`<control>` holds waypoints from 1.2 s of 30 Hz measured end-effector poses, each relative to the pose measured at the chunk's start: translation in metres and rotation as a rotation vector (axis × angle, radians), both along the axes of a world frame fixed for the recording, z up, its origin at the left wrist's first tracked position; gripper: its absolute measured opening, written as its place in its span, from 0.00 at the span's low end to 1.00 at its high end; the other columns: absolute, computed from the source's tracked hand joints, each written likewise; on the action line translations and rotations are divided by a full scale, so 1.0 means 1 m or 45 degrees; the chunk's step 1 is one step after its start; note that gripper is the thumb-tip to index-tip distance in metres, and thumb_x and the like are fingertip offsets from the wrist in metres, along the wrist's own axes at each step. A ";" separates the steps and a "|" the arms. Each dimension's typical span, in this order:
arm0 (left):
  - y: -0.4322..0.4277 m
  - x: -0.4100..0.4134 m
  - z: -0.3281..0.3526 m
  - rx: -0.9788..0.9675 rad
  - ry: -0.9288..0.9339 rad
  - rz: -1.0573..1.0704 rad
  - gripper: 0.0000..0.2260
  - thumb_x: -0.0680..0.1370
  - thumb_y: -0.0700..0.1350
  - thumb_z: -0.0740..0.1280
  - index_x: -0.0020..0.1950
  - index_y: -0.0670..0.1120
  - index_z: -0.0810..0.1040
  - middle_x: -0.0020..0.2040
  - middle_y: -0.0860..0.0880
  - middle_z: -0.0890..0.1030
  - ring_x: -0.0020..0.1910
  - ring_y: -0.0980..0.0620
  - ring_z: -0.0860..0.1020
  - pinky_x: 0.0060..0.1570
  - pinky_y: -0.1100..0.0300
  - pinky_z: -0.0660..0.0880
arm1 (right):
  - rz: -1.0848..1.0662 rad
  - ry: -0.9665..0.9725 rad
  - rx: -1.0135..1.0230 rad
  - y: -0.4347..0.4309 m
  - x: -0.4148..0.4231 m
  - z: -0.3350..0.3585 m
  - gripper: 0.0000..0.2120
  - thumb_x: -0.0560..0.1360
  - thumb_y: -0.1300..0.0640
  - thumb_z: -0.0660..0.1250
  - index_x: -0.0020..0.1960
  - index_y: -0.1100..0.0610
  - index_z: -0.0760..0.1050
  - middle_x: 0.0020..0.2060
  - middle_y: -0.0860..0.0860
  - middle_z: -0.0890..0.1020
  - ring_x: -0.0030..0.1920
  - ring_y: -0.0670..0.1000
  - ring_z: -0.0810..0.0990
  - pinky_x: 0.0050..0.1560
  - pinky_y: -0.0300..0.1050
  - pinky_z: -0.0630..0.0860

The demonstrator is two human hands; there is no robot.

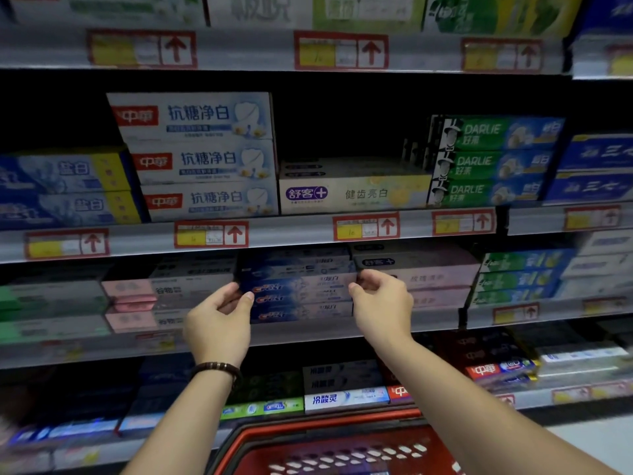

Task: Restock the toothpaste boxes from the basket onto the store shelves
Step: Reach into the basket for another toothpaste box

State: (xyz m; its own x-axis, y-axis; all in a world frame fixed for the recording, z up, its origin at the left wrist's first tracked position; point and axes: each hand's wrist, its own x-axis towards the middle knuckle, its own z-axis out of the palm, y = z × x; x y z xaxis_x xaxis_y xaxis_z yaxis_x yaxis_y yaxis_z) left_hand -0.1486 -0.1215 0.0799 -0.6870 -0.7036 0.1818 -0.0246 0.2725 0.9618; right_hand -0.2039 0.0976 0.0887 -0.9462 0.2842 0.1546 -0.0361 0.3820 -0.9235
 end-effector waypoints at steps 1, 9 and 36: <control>0.001 -0.001 0.000 0.014 -0.005 -0.005 0.16 0.76 0.45 0.77 0.64 0.46 0.85 0.49 0.53 0.86 0.45 0.63 0.81 0.54 0.63 0.76 | 0.003 -0.005 -0.005 -0.001 -0.001 -0.002 0.16 0.80 0.55 0.74 0.67 0.54 0.83 0.44 0.40 0.83 0.61 0.51 0.82 0.68 0.47 0.77; 0.008 -0.005 0.000 0.048 -0.013 -0.035 0.22 0.77 0.40 0.76 0.71 0.43 0.79 0.60 0.44 0.84 0.51 0.56 0.79 0.57 0.61 0.75 | 0.003 -0.035 0.000 -0.009 0.000 -0.002 0.17 0.79 0.55 0.73 0.67 0.54 0.81 0.43 0.38 0.81 0.61 0.52 0.81 0.66 0.52 0.78; 0.015 -0.005 -0.012 -0.174 -0.101 -0.158 0.32 0.78 0.43 0.74 0.80 0.47 0.68 0.71 0.49 0.75 0.51 0.57 0.74 0.56 0.60 0.71 | 0.174 -0.084 0.065 -0.019 0.018 0.002 0.32 0.79 0.59 0.71 0.81 0.54 0.68 0.70 0.50 0.80 0.54 0.42 0.81 0.52 0.26 0.70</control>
State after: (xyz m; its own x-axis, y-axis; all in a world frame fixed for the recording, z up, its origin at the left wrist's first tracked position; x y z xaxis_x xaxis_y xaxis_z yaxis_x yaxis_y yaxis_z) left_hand -0.1535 -0.1064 0.0683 -0.7826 -0.5854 0.2117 -0.0569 0.4059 0.9122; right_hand -0.1860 0.0788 0.0903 -0.9841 0.1456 0.1018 -0.0308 0.4244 -0.9049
